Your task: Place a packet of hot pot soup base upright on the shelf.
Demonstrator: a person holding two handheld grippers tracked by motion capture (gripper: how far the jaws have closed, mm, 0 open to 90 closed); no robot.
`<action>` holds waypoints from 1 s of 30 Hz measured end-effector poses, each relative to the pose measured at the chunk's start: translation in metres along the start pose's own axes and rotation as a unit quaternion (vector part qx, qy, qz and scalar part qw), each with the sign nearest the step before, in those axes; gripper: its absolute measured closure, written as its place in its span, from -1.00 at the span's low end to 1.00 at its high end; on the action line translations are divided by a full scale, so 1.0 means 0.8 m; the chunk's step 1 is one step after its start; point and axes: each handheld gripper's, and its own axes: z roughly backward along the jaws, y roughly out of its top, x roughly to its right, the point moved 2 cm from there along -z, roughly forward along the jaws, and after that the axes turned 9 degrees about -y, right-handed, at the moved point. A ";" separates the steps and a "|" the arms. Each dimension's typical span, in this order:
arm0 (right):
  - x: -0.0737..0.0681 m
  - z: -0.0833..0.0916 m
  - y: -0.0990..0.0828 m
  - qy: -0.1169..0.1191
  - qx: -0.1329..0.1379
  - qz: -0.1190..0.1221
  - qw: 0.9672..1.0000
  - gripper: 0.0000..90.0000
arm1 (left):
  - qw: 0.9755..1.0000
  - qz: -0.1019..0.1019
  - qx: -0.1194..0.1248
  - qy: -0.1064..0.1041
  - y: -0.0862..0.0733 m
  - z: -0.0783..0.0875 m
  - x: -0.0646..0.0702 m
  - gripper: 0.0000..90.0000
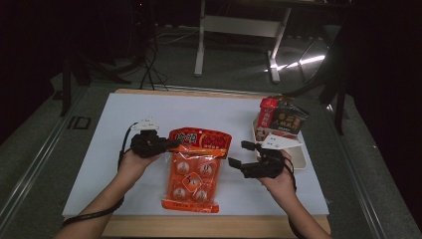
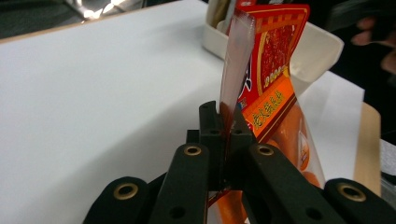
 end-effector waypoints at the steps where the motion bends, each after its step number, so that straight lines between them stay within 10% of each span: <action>1: 0.000 -0.003 0.000 -0.001 -0.001 -0.001 1.000 -0.62 | 1.000 -0.002 0.001 -0.002 0.001 0.001 0.002 1.00; 14: 0.001 -0.034 -0.008 0.028 -0.030 -0.029 0.999 -0.58 | 0.997 -0.047 0.032 -0.052 0.018 0.011 0.045 1.00; 21: -0.008 -0.038 -0.015 0.087 -0.040 -0.024 0.995 0.35 | 0.996 -0.059 0.030 -0.058 0.023 0.010 0.054 1.00; 30: -0.017 -0.034 -0.010 0.135 -0.054 0.001 0.989 0.99 | 0.995 -0.048 0.036 -0.073 0.017 0.013 0.043 0.99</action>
